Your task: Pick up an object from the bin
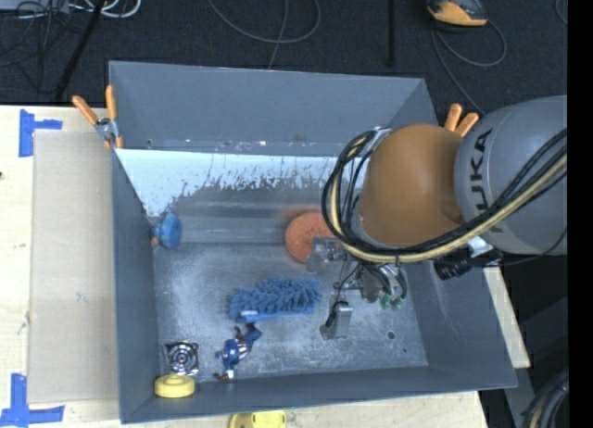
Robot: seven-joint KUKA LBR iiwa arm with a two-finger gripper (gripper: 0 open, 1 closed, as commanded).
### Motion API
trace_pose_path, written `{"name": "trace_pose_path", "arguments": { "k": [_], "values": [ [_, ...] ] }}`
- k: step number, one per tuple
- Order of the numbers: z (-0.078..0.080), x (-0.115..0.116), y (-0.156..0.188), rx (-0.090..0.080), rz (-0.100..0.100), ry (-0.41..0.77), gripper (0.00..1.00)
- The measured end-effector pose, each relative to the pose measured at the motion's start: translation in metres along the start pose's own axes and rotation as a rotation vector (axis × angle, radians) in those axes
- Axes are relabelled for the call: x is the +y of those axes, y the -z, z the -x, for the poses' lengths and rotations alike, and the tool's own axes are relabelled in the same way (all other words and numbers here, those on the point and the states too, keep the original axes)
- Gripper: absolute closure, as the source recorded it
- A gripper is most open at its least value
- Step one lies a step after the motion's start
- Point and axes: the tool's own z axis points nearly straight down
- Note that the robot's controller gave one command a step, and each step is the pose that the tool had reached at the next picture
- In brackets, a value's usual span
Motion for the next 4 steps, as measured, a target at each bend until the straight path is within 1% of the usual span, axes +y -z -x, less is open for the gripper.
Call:
{"name": "trace_pose_path", "arguments": {
  "k": [1,2,3,4],
  "values": [
    [0.002,0.0,0.004,-0.008,0.0,-0.001,0.0],
    [0.018,0.013,-0.039,-0.017,0.0,0.04,0.0],
    [0.058,0.055,-0.079,-0.009,-0.001,0.084,0.0],
    [0.038,0.079,-0.096,-0.011,0.0,0.121,1.0]
  ]
}}
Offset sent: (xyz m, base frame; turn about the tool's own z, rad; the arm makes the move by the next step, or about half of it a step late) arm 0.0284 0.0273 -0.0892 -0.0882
